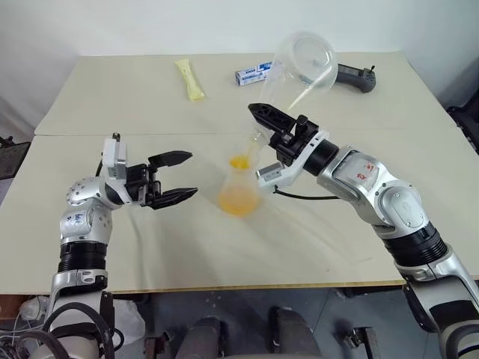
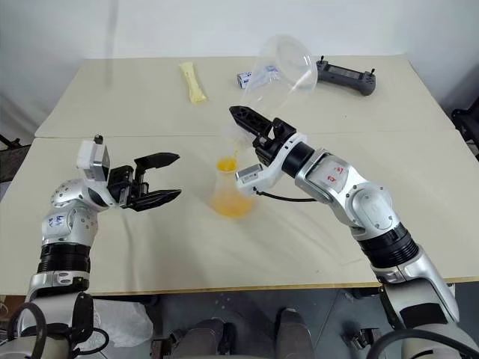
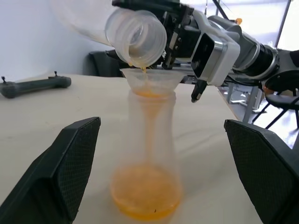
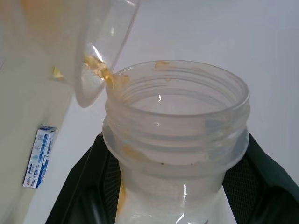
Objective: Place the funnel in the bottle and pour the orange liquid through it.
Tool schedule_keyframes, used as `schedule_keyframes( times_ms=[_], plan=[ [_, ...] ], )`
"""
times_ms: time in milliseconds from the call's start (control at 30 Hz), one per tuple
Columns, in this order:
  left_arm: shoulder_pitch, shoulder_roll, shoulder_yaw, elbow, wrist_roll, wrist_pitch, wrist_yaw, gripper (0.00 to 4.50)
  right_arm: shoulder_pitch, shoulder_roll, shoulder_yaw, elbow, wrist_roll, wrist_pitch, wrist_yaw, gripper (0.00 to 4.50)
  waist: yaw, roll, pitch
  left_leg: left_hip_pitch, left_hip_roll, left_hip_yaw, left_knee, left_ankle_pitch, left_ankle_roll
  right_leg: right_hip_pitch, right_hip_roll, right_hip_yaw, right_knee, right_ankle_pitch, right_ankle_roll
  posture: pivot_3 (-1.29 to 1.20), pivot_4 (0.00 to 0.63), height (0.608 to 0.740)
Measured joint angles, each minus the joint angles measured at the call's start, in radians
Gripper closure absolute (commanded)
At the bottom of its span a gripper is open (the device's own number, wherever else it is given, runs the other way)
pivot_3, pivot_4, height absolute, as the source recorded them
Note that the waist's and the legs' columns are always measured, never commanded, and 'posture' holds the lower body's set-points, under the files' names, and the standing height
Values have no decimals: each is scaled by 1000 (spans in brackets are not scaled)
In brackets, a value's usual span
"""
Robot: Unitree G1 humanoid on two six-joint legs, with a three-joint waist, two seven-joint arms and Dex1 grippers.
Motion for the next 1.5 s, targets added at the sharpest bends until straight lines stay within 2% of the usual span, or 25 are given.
schedule_keyframes(
  times_ms=[500, 967, 1133, 1267, 1500],
  plan=[
    [74, 28, 27, -45, -20, 29, 7, 0, -16, 0, 0, 27, -27, -27, -29, 2024, -2, 0, 0, 0, 0, 0, 0, 0, 0, 0, 0, 0, 0, 0, 0, 0, 150, 740],
    [75, 24, 28, -67, -20, 29, 19, 0, -39, 12, 0, 37, -20, -44, -31, 2024, -2, 0, 0, 0, 0, 0, 0, 0, 0, 0, 0, 0, 0, 0, 0, 0, 150, 740],
    [74, 17, 20, -66, -17, 25, 29, 0, 5, 82, -27, 30, 123, 27, 65, 2024, -1, -1, 0, 0, 0, 0, 0, 0, 0, 0, 0, 0, 0, 0, 0, 0, 150, 740],
    [69, 11, 5, -65, -11, 20, 40, 0, 79, 131, -104, -34, 299, 159, 189, 2024, 1, -1, 0, 0, 0, -1, 0, 0, 0, 0, 0, 0, 0, 0, 0, 0, 150, 740],
    [53, 6, -7, -65, -10, 25, 41, 0, 82, 262, -331, -158, 569, 599, 333, 2024, 2, -1, -1, 1, 1, -1, 0, 0, 0, 1, 0, -1, 1, 0, 0, 0, 150, 740]
  ],
)
